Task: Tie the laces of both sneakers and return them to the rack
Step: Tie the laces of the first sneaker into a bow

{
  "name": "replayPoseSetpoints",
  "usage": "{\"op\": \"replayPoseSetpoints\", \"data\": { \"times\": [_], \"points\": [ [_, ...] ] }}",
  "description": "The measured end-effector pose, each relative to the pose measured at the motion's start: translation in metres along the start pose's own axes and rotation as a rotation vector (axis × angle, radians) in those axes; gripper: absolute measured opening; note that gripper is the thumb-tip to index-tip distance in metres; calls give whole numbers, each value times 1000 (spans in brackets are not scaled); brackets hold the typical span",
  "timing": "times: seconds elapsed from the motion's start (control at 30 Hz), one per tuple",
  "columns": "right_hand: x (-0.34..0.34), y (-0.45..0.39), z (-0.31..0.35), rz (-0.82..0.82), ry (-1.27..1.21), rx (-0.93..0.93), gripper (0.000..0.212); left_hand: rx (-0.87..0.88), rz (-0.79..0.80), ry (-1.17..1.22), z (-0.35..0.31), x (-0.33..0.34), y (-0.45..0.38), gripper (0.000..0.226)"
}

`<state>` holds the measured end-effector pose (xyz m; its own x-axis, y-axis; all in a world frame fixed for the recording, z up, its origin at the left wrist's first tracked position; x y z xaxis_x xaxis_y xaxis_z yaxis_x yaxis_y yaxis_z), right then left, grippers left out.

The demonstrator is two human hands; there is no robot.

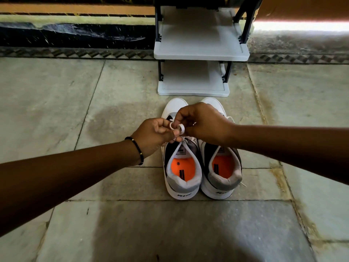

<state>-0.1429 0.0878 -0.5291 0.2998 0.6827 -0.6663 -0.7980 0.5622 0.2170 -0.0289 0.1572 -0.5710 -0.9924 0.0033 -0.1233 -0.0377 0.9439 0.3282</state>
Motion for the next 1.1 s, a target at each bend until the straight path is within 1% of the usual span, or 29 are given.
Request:
{"op": "replayPoseSetpoints", "data": {
  "times": [0.07,0.13,0.23,0.33,0.4,0.47,0.5,0.53,0.63,0.67,0.8,0.93,1.03,1.1],
  "points": [
    [-2,1,7,61,143,-74,20,-9,8,12,-1,0,0,7],
    [-4,2,10,111,214,-110,21,-15,7,32,-2,0,-1,8],
    [-5,2,11,87,247,-122,16,-27,6,49,-2,-1,0,8],
    [-7,1,7,-6,178,-76,10,-24,3,80,-2,0,1,7],
    [-8,-1,1,-29,82,-17,6,-23,5,87,-3,0,2,9],
    [-7,-3,-7,-32,-30,47,17,-29,9,92,-5,0,3,11],
    [-7,-3,-11,-32,-72,73,21,-35,18,95,-6,0,4,11],
    [-7,-2,-13,-28,-94,90,20,-39,30,88,-7,-1,4,12],
    [-3,0,-17,15,-115,118,6,-34,100,10,-12,2,4,12],
    [-2,1,-17,38,-133,124,4,-24,122,-30,-14,3,4,12],
    [1,3,-21,86,-176,135,14,22,131,-149,-20,4,3,13],
    [2,3,-21,88,-300,172,12,7,132,-158,-22,6,4,12],
    [2,2,-21,92,-401,210,12,-5,132,-171,-23,6,4,24],
    [3,1,-22,86,-443,228,13,-29,131,-203,-21,4,3,27]
  ]
}}
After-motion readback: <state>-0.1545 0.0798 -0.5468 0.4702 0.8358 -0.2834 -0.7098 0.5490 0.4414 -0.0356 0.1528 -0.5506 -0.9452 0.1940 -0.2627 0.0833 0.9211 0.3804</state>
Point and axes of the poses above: each hand's wrist, its own y-axis away from the middle knuckle, its own x-axis out of the palm, z = x × y, the point moved 4 cm from there along -y, towards the middle knuckle, and after that the axes turned 5 degrees about z, right-handed, at the moved point
